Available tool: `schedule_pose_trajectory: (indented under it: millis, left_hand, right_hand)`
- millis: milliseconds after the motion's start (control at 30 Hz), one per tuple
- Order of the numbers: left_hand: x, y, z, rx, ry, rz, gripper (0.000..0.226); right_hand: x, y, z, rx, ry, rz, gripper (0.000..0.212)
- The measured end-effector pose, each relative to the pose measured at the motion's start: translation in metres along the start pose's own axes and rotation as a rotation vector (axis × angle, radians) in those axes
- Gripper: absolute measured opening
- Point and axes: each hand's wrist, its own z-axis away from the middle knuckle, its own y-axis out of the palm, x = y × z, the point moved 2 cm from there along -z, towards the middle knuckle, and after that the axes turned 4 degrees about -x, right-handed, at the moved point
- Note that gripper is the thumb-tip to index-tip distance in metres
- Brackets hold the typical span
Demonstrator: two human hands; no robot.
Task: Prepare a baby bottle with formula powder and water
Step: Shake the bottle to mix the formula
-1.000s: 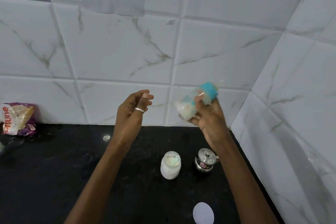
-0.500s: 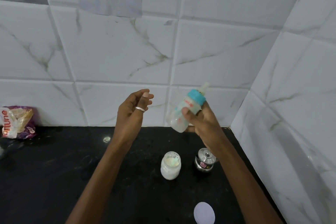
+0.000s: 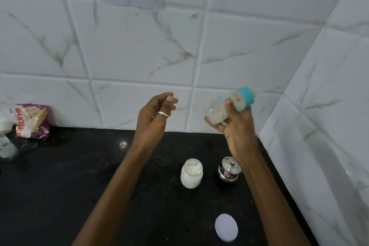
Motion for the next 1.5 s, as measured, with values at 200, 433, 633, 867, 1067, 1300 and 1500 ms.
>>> schedule_pose_trajectory:
  millis: [200,433,633,867,1067,1300,1500]
  left_hand:
    - [-0.002,0.001,0.005,0.007,-0.002,0.011,0.03]
    - [-0.005,0.002,0.009,0.011,-0.001,0.016,0.029]
    - [-0.005,0.003,0.012,0.017,0.005,0.02,0.031]
    - [-0.004,-0.001,0.016,0.012,0.002,0.015,0.032]
    - [-0.004,-0.002,0.016,0.011,0.01,0.017,0.034]
    - [-0.001,-0.003,0.015,0.003,0.009,0.043,0.045]
    - [0.0,-0.003,0.016,0.002,0.005,0.044,0.045]
  right_hand:
    - [-0.001,-0.007,0.006,0.001,0.026,-0.01,0.05]
    - [-0.008,-0.004,0.015,0.108,0.061,0.214,0.051]
    - [-0.008,0.002,0.019,0.141,0.064,0.242,0.052]
    - [-0.005,0.002,0.019,0.077,0.018,0.053,0.046]
    - [-0.006,-0.001,0.022,0.1,0.049,-0.034,0.058]
    - [-0.01,-0.002,0.024,0.2,0.074,0.147,0.067]
    - [-0.009,-0.004,0.022,0.138,0.078,0.173,0.066]
